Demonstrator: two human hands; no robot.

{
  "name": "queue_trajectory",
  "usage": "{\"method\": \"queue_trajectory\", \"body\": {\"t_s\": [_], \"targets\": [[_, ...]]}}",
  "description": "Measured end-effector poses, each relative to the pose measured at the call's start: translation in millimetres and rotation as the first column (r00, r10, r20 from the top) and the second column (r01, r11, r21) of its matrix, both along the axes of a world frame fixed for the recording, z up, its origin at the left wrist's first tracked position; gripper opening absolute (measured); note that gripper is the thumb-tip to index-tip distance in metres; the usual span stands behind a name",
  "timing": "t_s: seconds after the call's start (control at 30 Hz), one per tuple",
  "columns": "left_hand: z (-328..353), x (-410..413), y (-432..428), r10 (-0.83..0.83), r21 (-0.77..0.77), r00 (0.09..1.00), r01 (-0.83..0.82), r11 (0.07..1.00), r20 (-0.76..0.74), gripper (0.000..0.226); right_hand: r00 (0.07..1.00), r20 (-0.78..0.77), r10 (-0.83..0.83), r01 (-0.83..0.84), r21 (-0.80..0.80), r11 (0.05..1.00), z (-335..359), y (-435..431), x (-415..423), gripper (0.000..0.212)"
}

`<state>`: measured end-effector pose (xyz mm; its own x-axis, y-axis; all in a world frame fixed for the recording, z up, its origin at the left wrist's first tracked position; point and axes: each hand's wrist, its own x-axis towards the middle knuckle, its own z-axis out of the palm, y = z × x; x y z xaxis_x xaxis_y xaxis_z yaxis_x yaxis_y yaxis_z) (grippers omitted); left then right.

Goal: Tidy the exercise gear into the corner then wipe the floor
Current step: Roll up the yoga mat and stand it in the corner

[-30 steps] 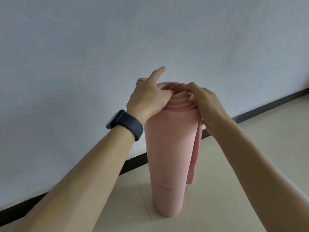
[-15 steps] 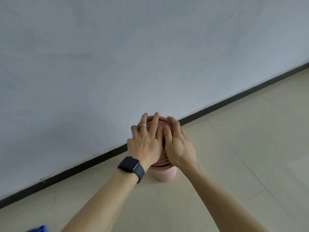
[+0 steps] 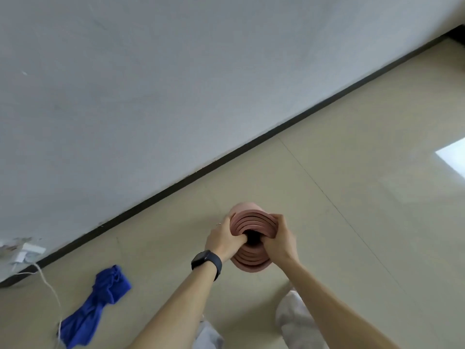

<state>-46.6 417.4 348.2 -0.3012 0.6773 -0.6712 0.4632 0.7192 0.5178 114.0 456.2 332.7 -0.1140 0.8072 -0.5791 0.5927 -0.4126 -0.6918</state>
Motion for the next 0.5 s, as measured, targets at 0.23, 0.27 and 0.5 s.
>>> {"method": "queue_trajectory", "body": {"t_s": [0.23, 0.27, 0.5], "targets": [[115.5, 98.5, -42.2, -0.251, -0.085, 0.966, 0.246, 0.965, -0.057, 0.068, 0.987, -0.002, -0.159, 0.159, -0.076, 0.984, 124.3, -74.0, 96.5, 0.045], [123.6, 111.3, -44.6, -0.268, -0.08, 0.962, 0.263, 0.961, -0.057, 0.06, 0.985, 0.013, -0.173, 0.173, -0.087, 0.981, 135.3, -80.2, 108.5, 0.043], [156.1, 217.5, -7.8, -0.439, -0.087, 0.888, 0.431, 0.898, -0.136, 0.053, 0.971, 0.235, -0.043, 0.069, -0.105, 0.992, 171.0, -77.5, 215.4, 0.032]]}}
